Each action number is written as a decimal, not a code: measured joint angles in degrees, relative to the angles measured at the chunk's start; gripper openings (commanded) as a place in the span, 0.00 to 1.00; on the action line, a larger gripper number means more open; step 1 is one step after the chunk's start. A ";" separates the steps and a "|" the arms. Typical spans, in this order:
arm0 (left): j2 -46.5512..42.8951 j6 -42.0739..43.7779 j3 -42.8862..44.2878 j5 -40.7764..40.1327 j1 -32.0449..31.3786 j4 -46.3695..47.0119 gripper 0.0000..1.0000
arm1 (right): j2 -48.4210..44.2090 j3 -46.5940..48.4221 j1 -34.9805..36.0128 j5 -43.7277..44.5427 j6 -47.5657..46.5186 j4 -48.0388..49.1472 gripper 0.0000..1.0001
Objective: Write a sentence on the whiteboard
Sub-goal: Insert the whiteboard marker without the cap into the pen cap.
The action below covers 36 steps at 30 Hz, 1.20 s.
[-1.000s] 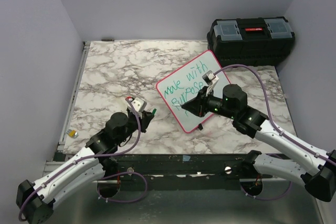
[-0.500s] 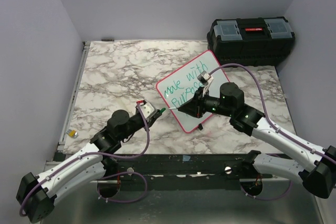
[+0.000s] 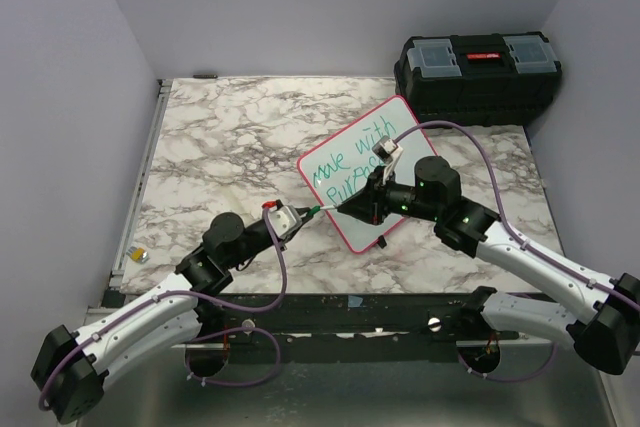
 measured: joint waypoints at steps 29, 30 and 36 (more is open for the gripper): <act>0.61 1.66 -0.48 0.31 0.00 1.27 0.00 | 0.63 0.00 0.00 2.14 -0.11 0.17 0.01; 0.61 1.66 -0.48 0.31 0.00 1.27 0.00 | 0.66 0.00 0.00 2.16 -0.13 0.17 0.01; 0.44 1.64 -0.55 0.31 0.00 1.44 0.00 | 0.90 0.00 0.00 2.16 -0.11 0.20 0.01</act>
